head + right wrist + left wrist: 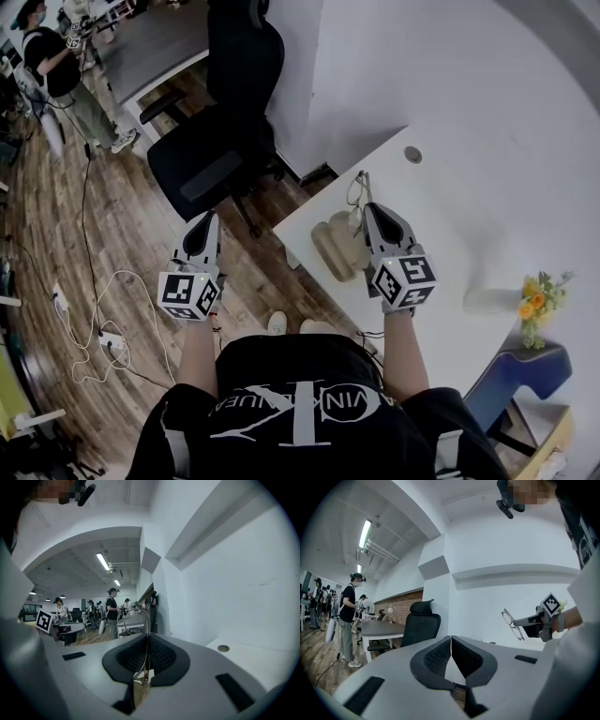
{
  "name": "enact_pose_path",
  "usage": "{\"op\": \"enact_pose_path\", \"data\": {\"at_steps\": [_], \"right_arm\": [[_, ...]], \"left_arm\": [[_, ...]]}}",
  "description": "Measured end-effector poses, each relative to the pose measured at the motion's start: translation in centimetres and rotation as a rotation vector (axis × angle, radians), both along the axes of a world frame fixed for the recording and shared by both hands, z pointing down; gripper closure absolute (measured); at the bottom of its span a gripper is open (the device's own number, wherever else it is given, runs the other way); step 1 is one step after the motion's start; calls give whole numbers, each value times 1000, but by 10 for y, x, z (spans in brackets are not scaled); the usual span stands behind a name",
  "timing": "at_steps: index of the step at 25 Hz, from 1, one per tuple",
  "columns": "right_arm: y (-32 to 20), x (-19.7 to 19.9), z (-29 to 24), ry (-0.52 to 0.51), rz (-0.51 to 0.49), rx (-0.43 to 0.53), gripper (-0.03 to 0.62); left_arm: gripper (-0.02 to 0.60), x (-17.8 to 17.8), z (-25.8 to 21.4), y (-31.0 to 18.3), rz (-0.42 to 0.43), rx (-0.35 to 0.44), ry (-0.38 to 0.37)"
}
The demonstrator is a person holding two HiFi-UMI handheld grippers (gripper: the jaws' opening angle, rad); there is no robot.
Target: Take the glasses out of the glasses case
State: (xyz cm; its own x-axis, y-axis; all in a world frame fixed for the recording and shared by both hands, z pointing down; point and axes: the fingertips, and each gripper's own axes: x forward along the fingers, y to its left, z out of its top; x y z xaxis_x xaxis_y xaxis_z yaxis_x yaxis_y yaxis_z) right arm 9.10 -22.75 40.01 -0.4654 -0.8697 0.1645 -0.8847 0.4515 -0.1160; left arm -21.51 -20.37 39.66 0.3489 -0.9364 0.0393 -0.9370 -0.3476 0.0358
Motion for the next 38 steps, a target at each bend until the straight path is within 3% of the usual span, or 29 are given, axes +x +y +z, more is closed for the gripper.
{"op": "enact_pose_path", "data": {"at_steps": [38], "right_arm": [[-4,0,-7,-55,23,29,560]], "left_arm": [[561,-23,-9,2,-47,22,-1]]}}
